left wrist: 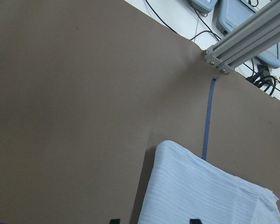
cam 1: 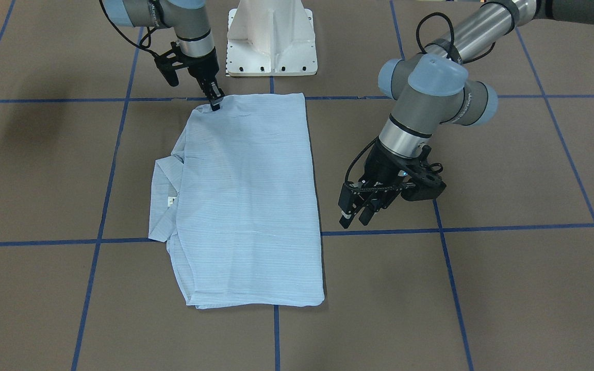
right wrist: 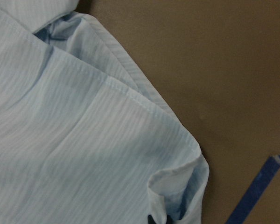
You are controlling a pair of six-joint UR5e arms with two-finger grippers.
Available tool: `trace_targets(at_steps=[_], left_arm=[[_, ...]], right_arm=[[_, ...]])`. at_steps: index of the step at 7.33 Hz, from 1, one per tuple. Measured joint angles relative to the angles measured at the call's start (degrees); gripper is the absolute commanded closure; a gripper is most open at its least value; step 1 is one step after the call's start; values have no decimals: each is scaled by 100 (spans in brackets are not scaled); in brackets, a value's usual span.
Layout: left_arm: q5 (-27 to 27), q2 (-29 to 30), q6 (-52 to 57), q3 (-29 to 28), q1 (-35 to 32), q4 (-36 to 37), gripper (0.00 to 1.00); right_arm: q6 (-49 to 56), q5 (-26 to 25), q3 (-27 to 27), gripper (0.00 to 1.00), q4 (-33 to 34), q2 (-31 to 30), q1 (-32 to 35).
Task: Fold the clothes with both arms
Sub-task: 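Bring the left gripper to the other near corner beside the right gripper, then grasp both near corners of the shirt with both grippers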
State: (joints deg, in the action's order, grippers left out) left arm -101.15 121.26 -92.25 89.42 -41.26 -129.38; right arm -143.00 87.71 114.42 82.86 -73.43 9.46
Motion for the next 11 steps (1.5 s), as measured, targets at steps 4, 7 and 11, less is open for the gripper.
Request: trace_targets(at_steps=[4,7,11], left_arm=[[1010,-977,-1913,1855,1903,1005,43],[1922,-1047,-2943,1939,3347,1478,43],[2039,-1029,-3110,1814,3736,1557,100]], right_arm=[[2,29,269,100,249,-54,12],[7,35,280,100,257,-66,12],[0,28,297,100,257,-66,12]])
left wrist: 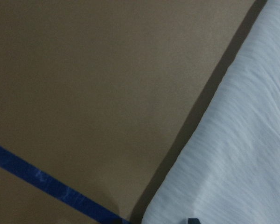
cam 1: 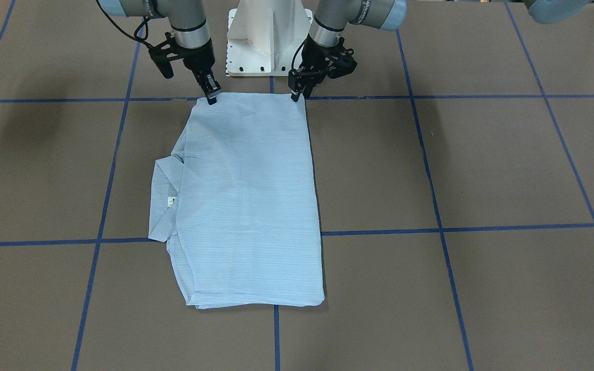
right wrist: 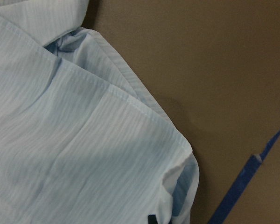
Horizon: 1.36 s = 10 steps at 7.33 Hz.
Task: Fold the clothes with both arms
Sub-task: 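Grasp both near corners of the shirt with both grippers, then lift the near edge with both grippers and fold it over toward the collar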
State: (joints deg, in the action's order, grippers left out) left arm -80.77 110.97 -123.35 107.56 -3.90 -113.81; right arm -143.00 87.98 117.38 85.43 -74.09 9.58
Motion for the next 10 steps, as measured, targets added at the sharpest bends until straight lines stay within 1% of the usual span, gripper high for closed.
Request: trace_targets(at_steps=[3,5,6,7,8,9,10], left_arm=[[114,-1,-90,24,-9,7,100],[137,-11,-107,225,-36,7,100],[138,-23,-159,507,-49,50,100],[134,-19,-259,950,-56,236,100],[126,11,-327,1425,-65,529,100],[105,71,-349,1760,-168,752,100],[51,161,-293,1854,-459,854,100]], right_arm=[[0,-1,18,100,0,0,7],[0,-1,87,100,2,-19,9],[-12,-1,276,100,5,-111,-13],[-65,-1,598,100,7,-312,-56],[-136,-1,967,100,12,-516,-49],[-161,3,1204,100,22,-568,40],[-115,67,1248,100,34,-468,270]])
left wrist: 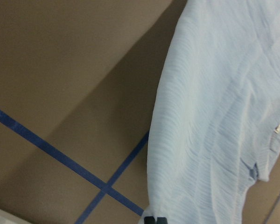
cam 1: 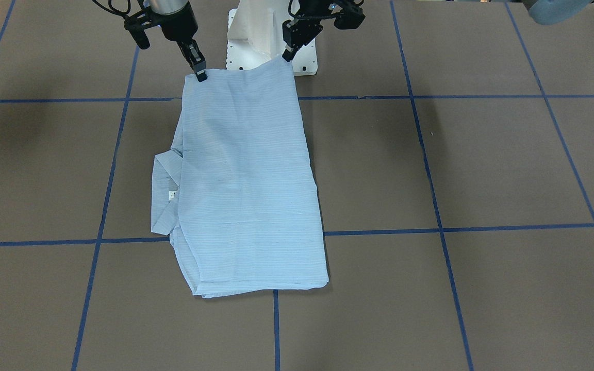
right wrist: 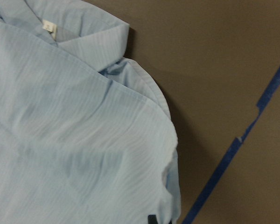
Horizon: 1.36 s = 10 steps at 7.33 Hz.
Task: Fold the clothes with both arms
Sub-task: 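Lift the near edge with both grippers and fold it over toward the collar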
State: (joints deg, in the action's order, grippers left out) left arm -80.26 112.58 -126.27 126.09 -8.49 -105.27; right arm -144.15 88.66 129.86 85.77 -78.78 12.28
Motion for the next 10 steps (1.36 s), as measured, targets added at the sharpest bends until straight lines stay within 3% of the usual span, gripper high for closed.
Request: trace_targets(at_steps=[2,4,7,10], left_arm=[[-200,359,339,-463,-736,32,100],[-326,795,775,-1361,-1379,-126,100],[-713,1463,1322,-3180,-2257,-1115,100],[-947,2035,1809,-4613,-2880,-1890,100]], right_arm=[[505,631,-584,100,16,629,940],[1204,1083,-1652,100,14,1423,1756],[2371,1461,-3516,100,-32,2539,2552],[3204,1760,-5389,100,-326,3608,3048]])
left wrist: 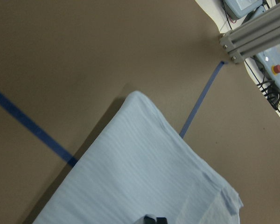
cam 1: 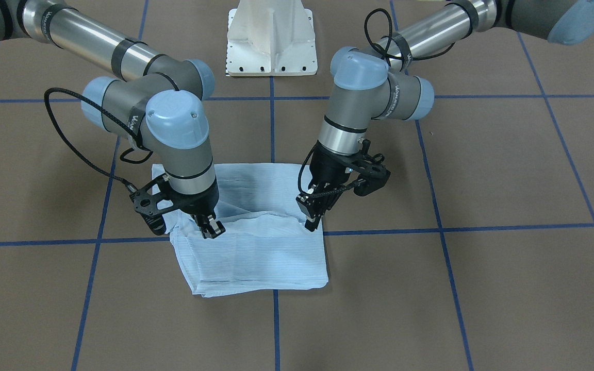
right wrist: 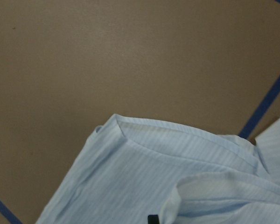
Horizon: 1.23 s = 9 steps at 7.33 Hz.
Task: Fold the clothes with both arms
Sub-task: 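Lift the near edge with both grippers and fold it over toward the collar, then release the folded edge and raise both arms away from the shirt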
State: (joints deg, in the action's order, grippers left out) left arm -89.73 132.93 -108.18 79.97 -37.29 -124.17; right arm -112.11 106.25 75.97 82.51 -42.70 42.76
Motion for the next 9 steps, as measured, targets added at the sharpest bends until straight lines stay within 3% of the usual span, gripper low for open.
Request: trace_targets(at_steps=[1,2,3,5,9], left_arm=[[-75,107,198,-421,-159,-298,100],[-106,179,357,-807,-256,-604,54],[-114,238,510,-1096,-303,-837,2],[-117,294,824,-1363,-380,-1035,0],[-279,224,1173,-1371,-492,-1178,0]], right_arm=[[239,108,-504,100,-333,181,132],[522,208,-971,1,-622,354,226],[814,243,-1338,0,-906,470,260],[1351,257,-1677,0,-1302,573,313],[2463,673,-1733,0,-1340,520,817]])
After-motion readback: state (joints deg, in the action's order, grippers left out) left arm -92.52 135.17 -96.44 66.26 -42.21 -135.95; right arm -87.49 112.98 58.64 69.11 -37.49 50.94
